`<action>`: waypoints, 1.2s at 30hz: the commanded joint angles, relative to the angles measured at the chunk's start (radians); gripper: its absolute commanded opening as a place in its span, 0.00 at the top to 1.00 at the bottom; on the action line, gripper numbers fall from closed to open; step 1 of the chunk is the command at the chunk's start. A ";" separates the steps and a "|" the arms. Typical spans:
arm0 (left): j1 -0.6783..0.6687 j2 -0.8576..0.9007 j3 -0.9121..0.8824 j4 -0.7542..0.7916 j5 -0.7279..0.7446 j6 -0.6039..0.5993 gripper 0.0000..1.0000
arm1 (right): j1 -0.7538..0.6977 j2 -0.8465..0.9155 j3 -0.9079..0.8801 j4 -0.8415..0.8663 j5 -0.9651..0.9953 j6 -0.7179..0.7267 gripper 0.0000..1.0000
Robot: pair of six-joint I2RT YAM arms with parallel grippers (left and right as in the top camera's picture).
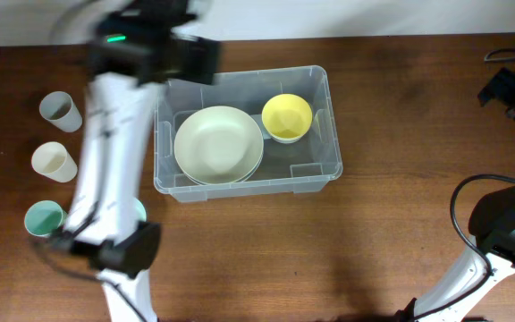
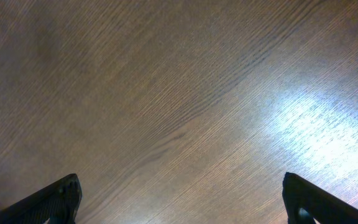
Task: Pack container
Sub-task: 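Place the yellow bowl onto the white bowl and open the left gripper, then move the left gripper over the mint green bowl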
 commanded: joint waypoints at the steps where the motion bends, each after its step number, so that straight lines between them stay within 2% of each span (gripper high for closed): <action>1: 0.068 -0.061 0.004 -0.063 -0.030 -0.116 0.01 | -0.006 0.003 -0.004 0.000 0.011 0.000 0.01; 4: 0.114 -0.078 0.003 -0.142 -0.030 -0.157 0.01 | -0.006 0.003 -0.004 0.000 0.011 0.000 0.01; 7: 0.134 -0.088 -0.037 -0.142 0.036 -0.154 0.01 | -0.006 0.003 -0.004 0.000 0.011 0.000 0.01; 12: 0.136 -0.107 -0.157 -0.142 0.045 -0.166 0.01 | -0.006 0.003 -0.004 0.000 0.011 0.000 0.01; 20: 0.189 -0.280 -0.589 -0.142 0.018 -0.306 0.01 | -0.006 0.003 -0.004 0.000 0.011 0.000 0.01; 25: 0.230 -0.473 -0.865 -0.103 0.019 -0.327 0.01 | -0.006 0.003 -0.004 0.000 0.011 0.000 0.01; 31: 0.229 -0.667 -1.188 0.056 0.070 -0.323 0.01 | -0.006 0.003 -0.004 0.000 0.011 0.000 0.01; 36: 0.230 -0.739 -1.472 0.248 0.107 -0.274 0.01 | -0.006 0.003 -0.004 0.000 0.011 0.000 0.01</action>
